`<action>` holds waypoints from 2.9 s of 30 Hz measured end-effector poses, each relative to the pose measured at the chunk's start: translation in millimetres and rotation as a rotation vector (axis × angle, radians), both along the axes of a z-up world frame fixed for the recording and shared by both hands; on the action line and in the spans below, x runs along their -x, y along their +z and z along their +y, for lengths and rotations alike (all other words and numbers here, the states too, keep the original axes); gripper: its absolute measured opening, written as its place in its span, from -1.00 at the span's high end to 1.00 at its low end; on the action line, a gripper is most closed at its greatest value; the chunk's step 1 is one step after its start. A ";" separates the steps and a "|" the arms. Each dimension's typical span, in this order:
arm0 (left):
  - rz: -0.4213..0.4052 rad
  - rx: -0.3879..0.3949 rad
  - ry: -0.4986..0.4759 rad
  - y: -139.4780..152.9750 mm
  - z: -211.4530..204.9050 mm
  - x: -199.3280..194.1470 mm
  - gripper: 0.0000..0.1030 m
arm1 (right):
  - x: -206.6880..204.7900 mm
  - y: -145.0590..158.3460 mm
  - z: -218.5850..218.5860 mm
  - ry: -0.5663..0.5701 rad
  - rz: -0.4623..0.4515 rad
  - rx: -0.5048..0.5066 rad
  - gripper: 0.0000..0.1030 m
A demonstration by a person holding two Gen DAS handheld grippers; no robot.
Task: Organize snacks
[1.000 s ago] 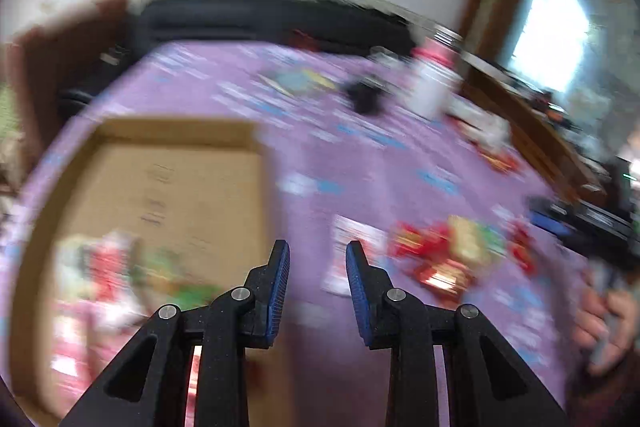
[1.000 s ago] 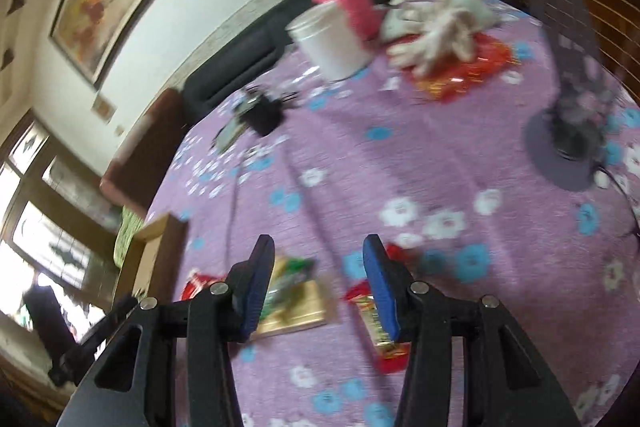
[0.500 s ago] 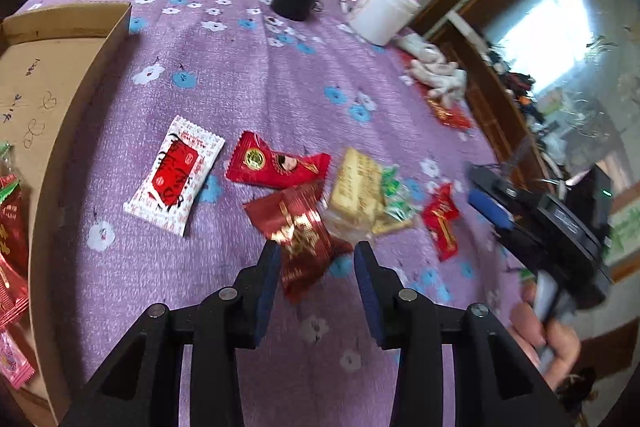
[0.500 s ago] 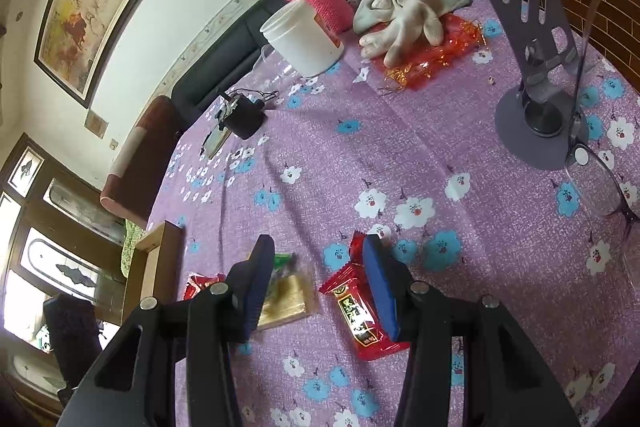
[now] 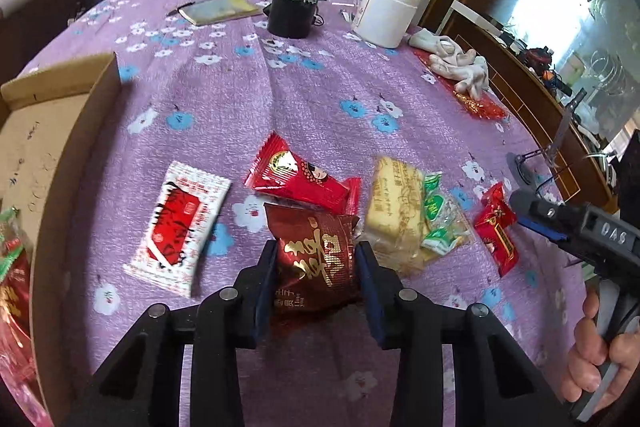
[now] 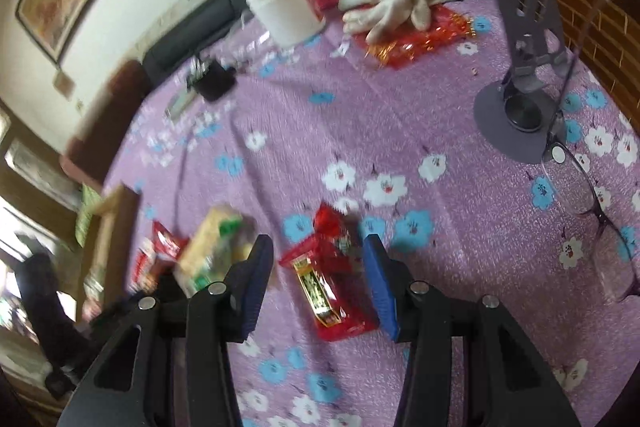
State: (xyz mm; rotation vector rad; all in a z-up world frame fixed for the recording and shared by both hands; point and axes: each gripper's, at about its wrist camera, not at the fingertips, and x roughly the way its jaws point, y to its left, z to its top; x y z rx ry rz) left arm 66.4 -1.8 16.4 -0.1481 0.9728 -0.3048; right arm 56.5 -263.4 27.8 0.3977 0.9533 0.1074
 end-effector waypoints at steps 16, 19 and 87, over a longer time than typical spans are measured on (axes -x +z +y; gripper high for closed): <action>-0.152 0.025 -0.001 27.9 15.3 12.6 0.23 | 4.2 -0.8 37.0 0.105 -0.097 0.178 0.64; -0.171 0.021 -0.007 29.8 13.7 14.5 0.23 | 6.3 6.4 31.5 0.109 -0.165 0.077 0.64; -0.334 -0.056 0.058 44.8 17.1 26.5 0.22 | 24.7 19.2 104.7 0.321 -0.359 0.066 0.64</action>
